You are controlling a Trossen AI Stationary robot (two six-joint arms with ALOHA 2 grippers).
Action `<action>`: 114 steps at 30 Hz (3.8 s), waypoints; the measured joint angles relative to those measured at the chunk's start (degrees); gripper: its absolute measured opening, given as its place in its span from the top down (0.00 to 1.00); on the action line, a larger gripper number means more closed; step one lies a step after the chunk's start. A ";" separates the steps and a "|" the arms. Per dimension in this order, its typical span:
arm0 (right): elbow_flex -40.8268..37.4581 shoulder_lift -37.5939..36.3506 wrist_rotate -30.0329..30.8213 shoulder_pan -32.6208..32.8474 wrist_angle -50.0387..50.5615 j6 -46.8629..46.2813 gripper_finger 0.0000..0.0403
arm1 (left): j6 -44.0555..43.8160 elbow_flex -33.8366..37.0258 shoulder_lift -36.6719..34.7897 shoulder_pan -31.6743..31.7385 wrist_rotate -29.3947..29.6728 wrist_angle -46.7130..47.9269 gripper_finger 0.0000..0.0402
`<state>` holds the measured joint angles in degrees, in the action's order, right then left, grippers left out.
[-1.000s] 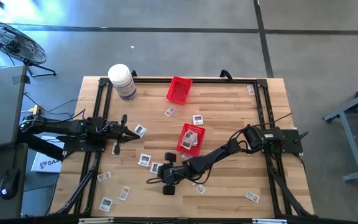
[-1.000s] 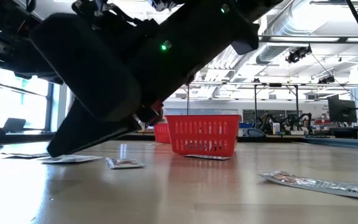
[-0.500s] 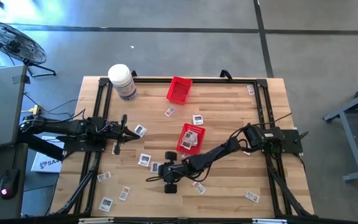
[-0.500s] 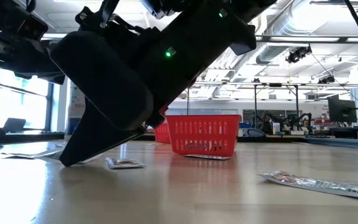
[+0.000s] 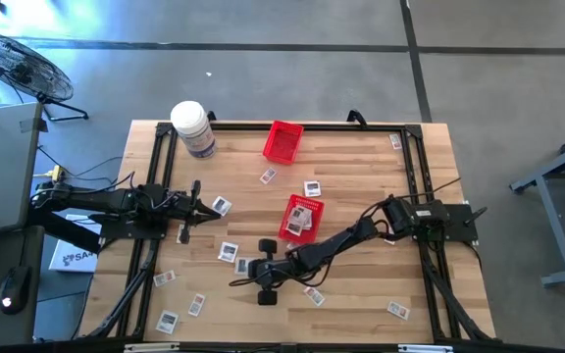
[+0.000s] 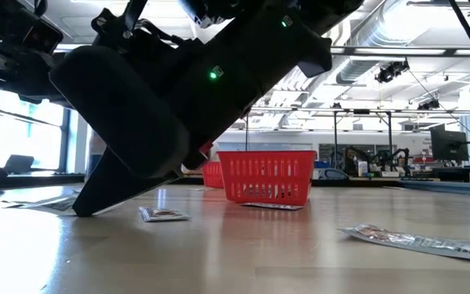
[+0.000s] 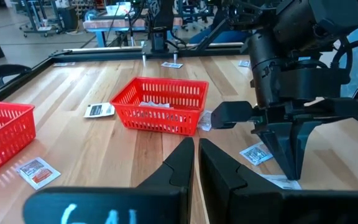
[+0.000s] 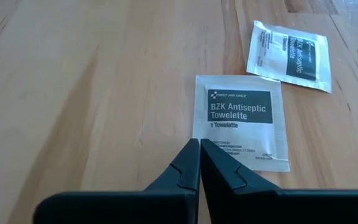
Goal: Pick & Place First Aid Supplies
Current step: Put the white towelette pack into the bottom red bin, then put the white ointment pack into the top red bin
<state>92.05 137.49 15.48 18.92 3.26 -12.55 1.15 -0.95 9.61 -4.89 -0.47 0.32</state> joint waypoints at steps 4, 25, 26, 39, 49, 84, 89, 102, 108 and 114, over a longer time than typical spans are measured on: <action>-0.24 -0.49 1.01 0.16 -1.54 -0.27 1.00 | 0.00 0.00 0.02 0.00 0.00 0.00 0.95; -0.44 -13.85 5.54 -1.25 3.05 -4.81 1.00 | 0.00 0.00 0.02 0.00 0.00 -0.02 0.95; -0.44 -14.73 6.27 -1.32 4.49 -5.42 1.00 | 0.00 0.00 0.00 -0.01 0.00 -0.02 0.95; -0.35 -25.79 14.00 -1.62 37.04 -24.53 1.00 | 0.00 0.00 0.00 0.00 0.00 0.00 0.95; -5.27 -26.14 16.58 -2.67 49.03 -35.55 1.00 | 0.00 0.00 0.00 0.00 0.00 0.00 0.95; -5.14 -26.23 8.45 1.34 16.52 -7.07 0.74 | 0.00 0.00 0.02 0.00 0.00 0.00 0.95; -4.40 -23.60 4.76 2.36 11.73 -4.95 0.74 | 0.00 0.00 0.00 0.00 0.00 0.00 0.95; -2.25 -14.45 -0.75 4.02 10.76 -6.16 0.74 | 0.00 0.00 0.02 -0.02 0.00 0.00 0.95; -2.25 -12.50 -3.57 1.01 8.28 -2.85 0.74 | 0.00 0.00 0.00 -0.01 0.00 0.00 0.95; -1.53 -12.41 -11.71 -3.96 8.81 -1.69 0.74 | 0.00 0.00 0.00 0.00 0.00 0.00 0.95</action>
<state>90.52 125.08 3.77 14.96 12.07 -14.24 1.15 -0.95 9.61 -4.89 -0.47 0.32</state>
